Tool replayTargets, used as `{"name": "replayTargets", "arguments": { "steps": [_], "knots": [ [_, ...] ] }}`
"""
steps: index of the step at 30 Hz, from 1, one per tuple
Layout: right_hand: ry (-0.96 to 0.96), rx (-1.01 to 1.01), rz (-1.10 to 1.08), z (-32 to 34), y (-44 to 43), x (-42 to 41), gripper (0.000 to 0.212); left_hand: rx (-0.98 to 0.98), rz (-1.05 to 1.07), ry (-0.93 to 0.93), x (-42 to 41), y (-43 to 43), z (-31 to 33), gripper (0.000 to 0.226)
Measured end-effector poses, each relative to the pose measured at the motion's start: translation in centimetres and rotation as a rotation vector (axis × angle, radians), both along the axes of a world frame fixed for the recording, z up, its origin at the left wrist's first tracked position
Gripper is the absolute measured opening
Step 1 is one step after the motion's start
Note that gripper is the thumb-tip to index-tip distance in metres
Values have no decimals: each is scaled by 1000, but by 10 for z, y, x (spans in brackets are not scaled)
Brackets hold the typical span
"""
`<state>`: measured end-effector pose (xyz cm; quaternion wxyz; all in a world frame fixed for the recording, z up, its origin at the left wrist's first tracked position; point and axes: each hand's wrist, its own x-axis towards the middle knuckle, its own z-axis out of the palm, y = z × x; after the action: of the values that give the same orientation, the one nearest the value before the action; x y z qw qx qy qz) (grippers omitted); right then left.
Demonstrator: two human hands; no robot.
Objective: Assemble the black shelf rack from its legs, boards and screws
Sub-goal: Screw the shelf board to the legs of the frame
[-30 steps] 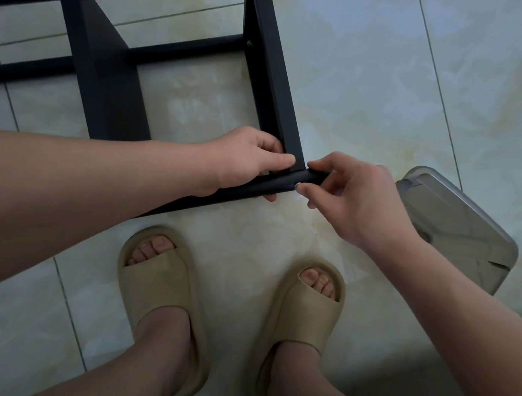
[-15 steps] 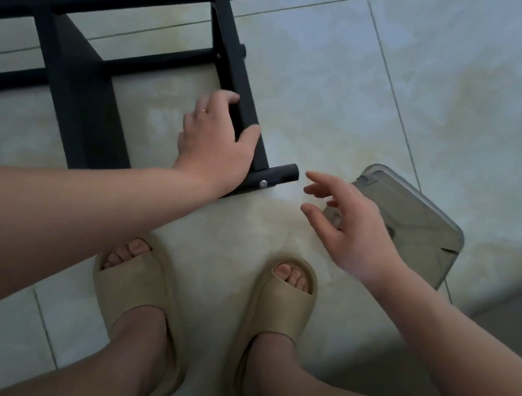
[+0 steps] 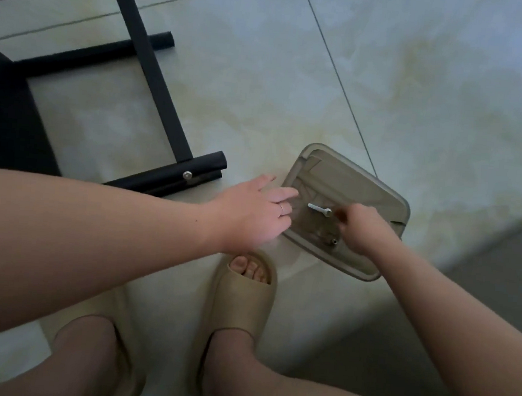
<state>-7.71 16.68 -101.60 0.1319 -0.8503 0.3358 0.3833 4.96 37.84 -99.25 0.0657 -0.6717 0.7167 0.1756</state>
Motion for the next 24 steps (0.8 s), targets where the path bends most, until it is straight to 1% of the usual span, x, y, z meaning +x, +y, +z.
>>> {"name": "replayTargets", "arguments": {
  "steps": [4, 6, 8, 11, 14, 16, 17, 18, 20, 21, 24],
  "knots": [
    [191, -15, 254, -20, -4, -5, 19, -77, -46, -46, 4, -4, -7, 34],
    [219, -64, 383, -30, -4, -11, 22, -95, -53, -57, 4, -5, -7, 31],
    [226, -92, 458, -36, -3, -15, 25, -104, -54, -67, 3, -7, -7, 29],
    [209, -100, 470, -41, -3, -17, 25, -110, -54, -70, 1, -9, -8, 28],
    [185, -83, 434, -41, -4, -18, 25, -111, -76, -74, 2, -9, -11, 26],
    [132, -43, 338, -37, -4, -18, 26, -97, -61, -56, 1, -9, -10, 29],
    [81, -9, 250, -33, -4, -16, 27, -80, -38, -22, 2, -9, -9, 30],
    [15, 21, 151, -27, -2, -13, 24, -72, 7, 41, 2, -9, -6, 31],
    [-158, 39, -30, -10, 3, -6, 12, -92, 193, 253, 4, -7, 4, 36],
    [-252, 41, -105, 1, 7, -2, 7, -115, 333, 396, 5, -5, 12, 36],
    [-559, 133, -290, 43, 23, 11, 17, -114, 885, 858, 13, -3, 35, 24]
  ]
}}
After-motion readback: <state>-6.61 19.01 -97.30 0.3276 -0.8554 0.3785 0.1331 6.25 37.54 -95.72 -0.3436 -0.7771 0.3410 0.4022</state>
